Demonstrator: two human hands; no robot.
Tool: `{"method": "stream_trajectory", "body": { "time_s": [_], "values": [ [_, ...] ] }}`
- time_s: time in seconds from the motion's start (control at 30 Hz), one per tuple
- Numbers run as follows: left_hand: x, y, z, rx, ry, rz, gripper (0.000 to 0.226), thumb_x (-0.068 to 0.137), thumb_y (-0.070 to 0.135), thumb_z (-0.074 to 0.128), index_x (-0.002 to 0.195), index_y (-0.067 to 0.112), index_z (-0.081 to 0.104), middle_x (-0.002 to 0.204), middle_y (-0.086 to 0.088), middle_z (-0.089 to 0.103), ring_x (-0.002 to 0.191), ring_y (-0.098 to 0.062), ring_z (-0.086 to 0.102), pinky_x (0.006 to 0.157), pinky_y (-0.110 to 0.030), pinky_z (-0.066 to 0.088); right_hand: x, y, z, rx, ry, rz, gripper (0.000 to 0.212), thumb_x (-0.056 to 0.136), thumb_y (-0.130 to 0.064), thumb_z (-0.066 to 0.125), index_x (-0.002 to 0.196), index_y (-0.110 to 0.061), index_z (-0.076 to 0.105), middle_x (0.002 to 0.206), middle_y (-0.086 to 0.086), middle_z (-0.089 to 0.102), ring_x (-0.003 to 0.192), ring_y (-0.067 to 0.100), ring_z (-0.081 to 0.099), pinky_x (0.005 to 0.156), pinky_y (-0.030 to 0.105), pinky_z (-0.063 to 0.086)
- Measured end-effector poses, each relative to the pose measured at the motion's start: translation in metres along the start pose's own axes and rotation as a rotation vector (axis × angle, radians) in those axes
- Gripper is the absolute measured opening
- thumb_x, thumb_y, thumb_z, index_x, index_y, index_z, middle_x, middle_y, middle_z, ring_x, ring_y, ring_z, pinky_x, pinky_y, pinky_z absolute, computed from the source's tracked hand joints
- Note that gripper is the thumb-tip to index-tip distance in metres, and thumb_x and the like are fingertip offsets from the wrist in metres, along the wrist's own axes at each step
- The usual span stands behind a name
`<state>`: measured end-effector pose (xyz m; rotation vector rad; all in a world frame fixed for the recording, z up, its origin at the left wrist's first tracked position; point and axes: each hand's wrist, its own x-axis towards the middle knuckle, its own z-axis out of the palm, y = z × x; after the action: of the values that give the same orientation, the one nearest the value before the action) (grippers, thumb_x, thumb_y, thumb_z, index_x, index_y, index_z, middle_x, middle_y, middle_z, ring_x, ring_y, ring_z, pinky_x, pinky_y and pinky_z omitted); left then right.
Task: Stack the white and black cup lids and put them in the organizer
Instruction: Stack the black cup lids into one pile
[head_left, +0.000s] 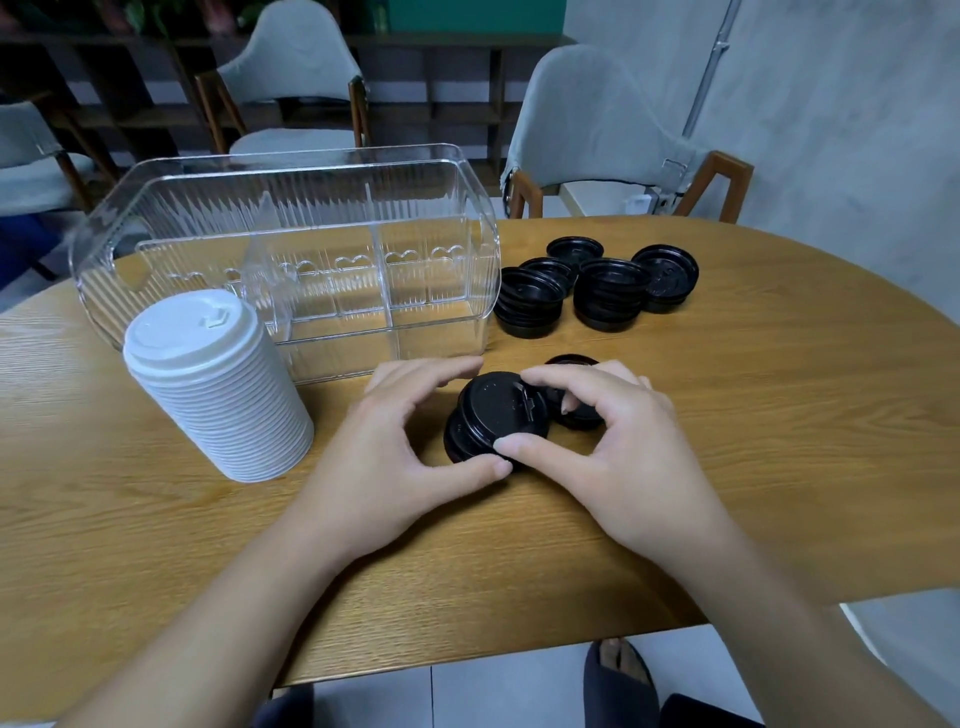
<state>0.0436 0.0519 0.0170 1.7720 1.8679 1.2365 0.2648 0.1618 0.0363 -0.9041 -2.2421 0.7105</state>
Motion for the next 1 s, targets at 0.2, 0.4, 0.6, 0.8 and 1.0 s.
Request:
{"method": "stream_trajectory", "body": {
  "time_s": [0.2, 0.4, 0.6, 0.8, 1.0],
  "values": [
    [0.000, -0.005, 0.004, 0.128, -0.035, -0.095, 0.102, 0.063, 0.080, 0.091, 0.154, 0.043, 0.062, 0.136, 0.044, 0.056, 0.145, 0.000, 0.048, 0.122, -0.031, 0.043, 0.003, 0.003, 0.017, -0.141, 0.008, -0.091, 0.055, 0.087, -0.072, 0.071, 0.126, -0.035, 0.078, 0.125, -0.028, 0.071, 0.118, 0.003, 0.052, 0.106, 0.038, 0.038],
    [0.000, -0.007, 0.005, 0.194, -0.082, -0.108, 0.107, 0.066, 0.088, 0.084, 0.158, 0.039, 0.058, 0.144, 0.030, 0.059, 0.143, 0.001, 0.046, 0.122, -0.035, 0.044, 0.004, 0.006, 0.023, -0.160, -0.059, -0.113, 0.055, 0.088, -0.070, 0.071, 0.131, -0.036, 0.076, 0.132, -0.026, 0.071, 0.119, 0.006, 0.052, 0.106, 0.027, 0.028],
    [0.001, -0.006, 0.006, 0.243, -0.097, -0.090, 0.102, 0.068, 0.086, 0.080, 0.156, 0.037, 0.061, 0.140, 0.028, 0.062, 0.136, 0.000, 0.049, 0.119, -0.031, 0.044, 0.004, 0.005, 0.024, -0.159, -0.076, -0.118, 0.052, 0.088, -0.065, 0.077, 0.134, -0.039, 0.075, 0.134, -0.028, 0.069, 0.119, 0.009, 0.053, 0.108, 0.032, 0.030],
    [0.002, -0.008, 0.008, 0.231, -0.110, -0.076, 0.100, 0.071, 0.086, 0.077, 0.156, 0.037, 0.061, 0.146, 0.029, 0.051, 0.143, 0.003, 0.041, 0.116, -0.012, 0.031, 0.006, 0.002, 0.023, -0.165, -0.112, -0.089, 0.053, 0.089, -0.064, 0.078, 0.136, -0.039, 0.075, 0.137, -0.030, 0.067, 0.120, 0.010, 0.051, 0.111, 0.035, 0.028],
    [0.002, -0.009, 0.007, 0.219, -0.117, -0.089, 0.096, 0.073, 0.085, 0.078, 0.156, 0.039, 0.062, 0.132, 0.030, 0.059, 0.134, 0.001, 0.046, 0.117, -0.026, 0.042, 0.007, 0.002, 0.017, -0.164, -0.128, -0.071, 0.049, 0.096, -0.061, 0.072, 0.140, -0.041, 0.073, 0.141, -0.031, 0.065, 0.120, 0.004, 0.047, 0.113, 0.035, 0.029]
  ]
}}
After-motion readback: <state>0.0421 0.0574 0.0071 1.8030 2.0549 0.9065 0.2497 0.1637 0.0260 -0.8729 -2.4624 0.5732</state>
